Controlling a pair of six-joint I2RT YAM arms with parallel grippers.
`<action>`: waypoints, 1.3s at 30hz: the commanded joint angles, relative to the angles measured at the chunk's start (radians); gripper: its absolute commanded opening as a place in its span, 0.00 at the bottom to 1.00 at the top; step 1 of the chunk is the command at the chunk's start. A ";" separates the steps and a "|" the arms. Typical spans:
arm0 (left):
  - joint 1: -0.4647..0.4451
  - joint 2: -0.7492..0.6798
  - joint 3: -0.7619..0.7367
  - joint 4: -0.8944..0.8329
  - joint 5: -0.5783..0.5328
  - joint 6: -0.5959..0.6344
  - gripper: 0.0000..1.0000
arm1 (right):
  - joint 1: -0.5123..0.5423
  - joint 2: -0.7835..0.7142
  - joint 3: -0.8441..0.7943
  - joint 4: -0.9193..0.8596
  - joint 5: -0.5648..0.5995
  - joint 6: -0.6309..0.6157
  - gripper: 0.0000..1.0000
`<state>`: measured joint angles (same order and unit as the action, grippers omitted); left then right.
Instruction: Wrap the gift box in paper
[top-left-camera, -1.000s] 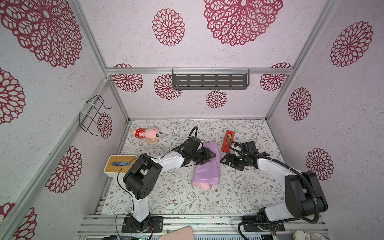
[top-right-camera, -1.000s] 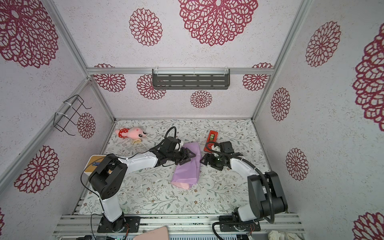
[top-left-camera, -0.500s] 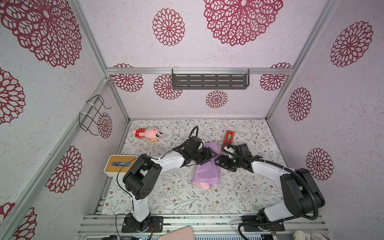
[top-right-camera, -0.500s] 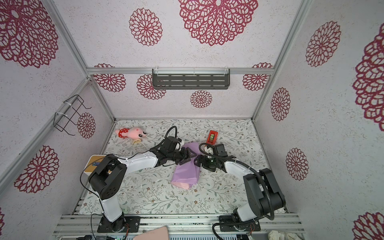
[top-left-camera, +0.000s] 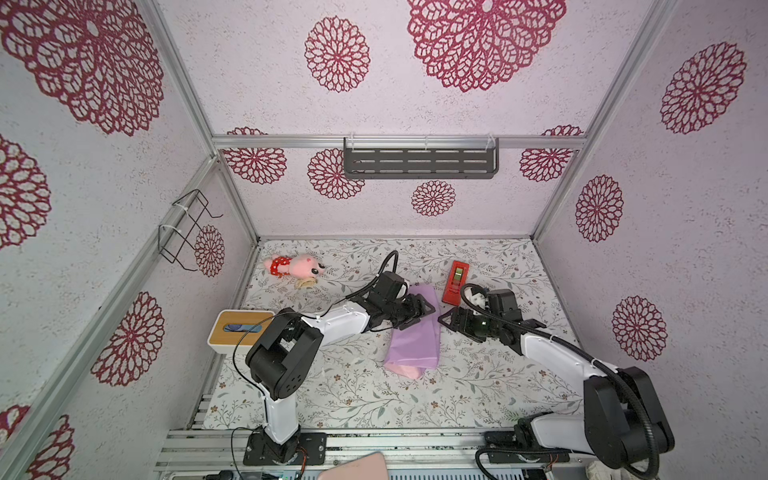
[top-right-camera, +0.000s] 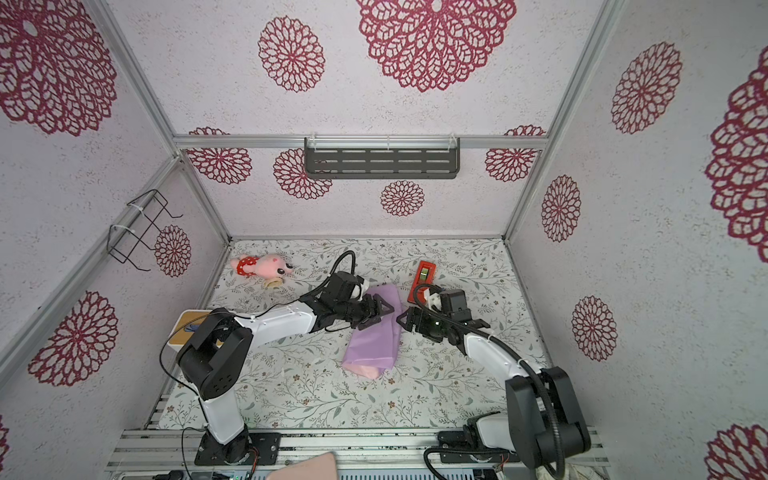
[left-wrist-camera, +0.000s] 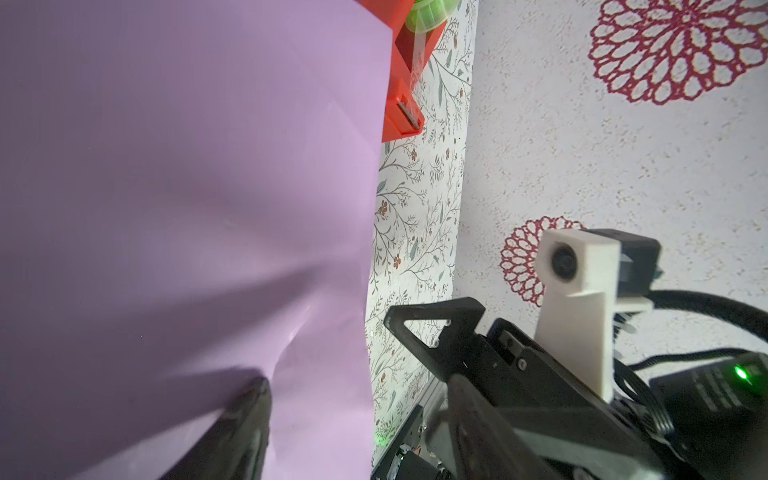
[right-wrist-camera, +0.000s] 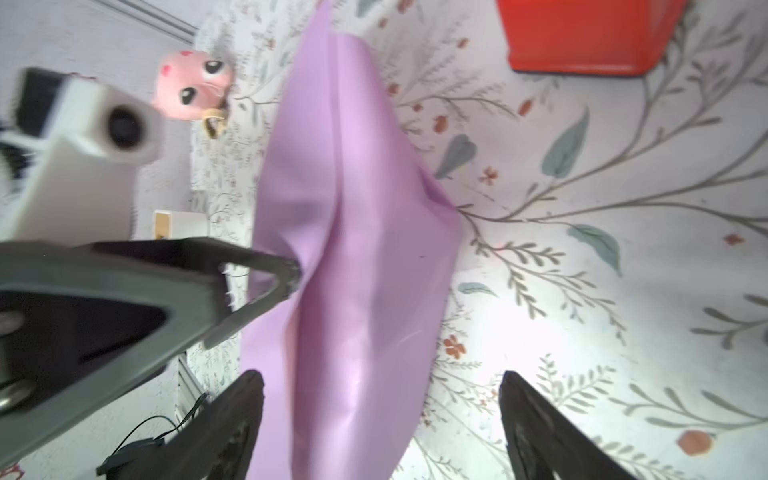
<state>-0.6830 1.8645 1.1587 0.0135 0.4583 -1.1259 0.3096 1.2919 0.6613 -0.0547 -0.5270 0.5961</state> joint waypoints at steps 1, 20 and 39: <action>0.002 0.032 -0.027 -0.135 -0.049 0.008 0.71 | 0.048 -0.014 -0.031 0.049 -0.008 0.032 0.90; 0.020 0.001 0.060 -0.176 -0.029 0.059 0.74 | 0.095 0.130 -0.166 0.149 0.074 0.078 0.88; 0.188 -0.036 0.086 -0.351 0.055 0.282 0.86 | 0.095 0.167 -0.182 0.165 0.067 0.079 0.82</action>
<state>-0.4763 1.7950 1.2179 -0.2508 0.4747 -0.9150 0.4080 1.4170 0.4911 0.2607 -0.5354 0.7074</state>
